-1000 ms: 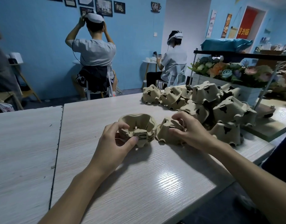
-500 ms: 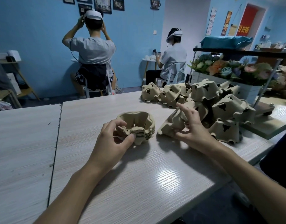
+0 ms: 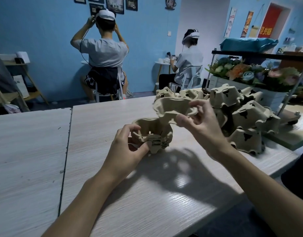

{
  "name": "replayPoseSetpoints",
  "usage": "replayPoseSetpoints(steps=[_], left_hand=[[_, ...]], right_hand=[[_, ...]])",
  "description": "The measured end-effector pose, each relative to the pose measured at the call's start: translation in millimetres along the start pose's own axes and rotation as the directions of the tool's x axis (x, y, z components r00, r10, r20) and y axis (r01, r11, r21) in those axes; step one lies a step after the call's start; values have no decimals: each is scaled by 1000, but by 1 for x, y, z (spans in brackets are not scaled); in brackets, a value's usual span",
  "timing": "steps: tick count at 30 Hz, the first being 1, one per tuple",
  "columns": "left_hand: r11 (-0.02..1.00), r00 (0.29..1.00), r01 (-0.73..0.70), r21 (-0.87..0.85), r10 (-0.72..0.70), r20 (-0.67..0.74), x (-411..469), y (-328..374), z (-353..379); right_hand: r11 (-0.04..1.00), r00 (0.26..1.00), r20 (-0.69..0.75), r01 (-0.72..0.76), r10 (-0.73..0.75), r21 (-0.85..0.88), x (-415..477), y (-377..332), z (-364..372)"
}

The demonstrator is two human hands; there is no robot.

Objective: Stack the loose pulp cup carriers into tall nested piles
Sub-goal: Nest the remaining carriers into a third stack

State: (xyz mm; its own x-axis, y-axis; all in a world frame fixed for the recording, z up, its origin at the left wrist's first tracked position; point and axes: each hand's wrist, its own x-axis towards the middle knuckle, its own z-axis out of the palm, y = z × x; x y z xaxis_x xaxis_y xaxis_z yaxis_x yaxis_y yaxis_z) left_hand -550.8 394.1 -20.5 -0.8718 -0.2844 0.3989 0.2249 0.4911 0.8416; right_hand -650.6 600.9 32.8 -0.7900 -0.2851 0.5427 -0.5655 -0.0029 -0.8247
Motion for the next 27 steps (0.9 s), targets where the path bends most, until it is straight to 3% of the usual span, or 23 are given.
replayPoseSetpoints(steps=[4,7,14,17,19,21,23,27], left_hand=[[998,999,34,-46,-34,-13,-3,6,0],[997,999,48,-67,-49,-11,-3,6,1],[999,1000,-26,31,26,-3,-3,1,-1],[1000,1000,-22,19,22,4,-2,-2,-1],[1000,1000,-17,10,17,18,-2,-2,0],[1000,999,-9,3,9,31,-2,-2,0],[1000,999,1,-2,-1,36,-1,-2,0],[1000,999,9,-7,-8,38,-1,-3,0]], right_hand=[[998,990,138,-43,36,49,2,-1,28],[994,962,252,-100,109,-49,-1,6,30],[960,950,278,-60,139,-275,-8,18,16],[949,982,168,-28,85,-314,-1,25,-1],[845,999,37,24,-6,-534,7,34,-16],[654,995,-75,-19,-58,-756,13,42,-31],[519,990,-127,-77,-63,-851,18,48,-43],[365,995,-94,-82,-15,-927,27,55,-54]])
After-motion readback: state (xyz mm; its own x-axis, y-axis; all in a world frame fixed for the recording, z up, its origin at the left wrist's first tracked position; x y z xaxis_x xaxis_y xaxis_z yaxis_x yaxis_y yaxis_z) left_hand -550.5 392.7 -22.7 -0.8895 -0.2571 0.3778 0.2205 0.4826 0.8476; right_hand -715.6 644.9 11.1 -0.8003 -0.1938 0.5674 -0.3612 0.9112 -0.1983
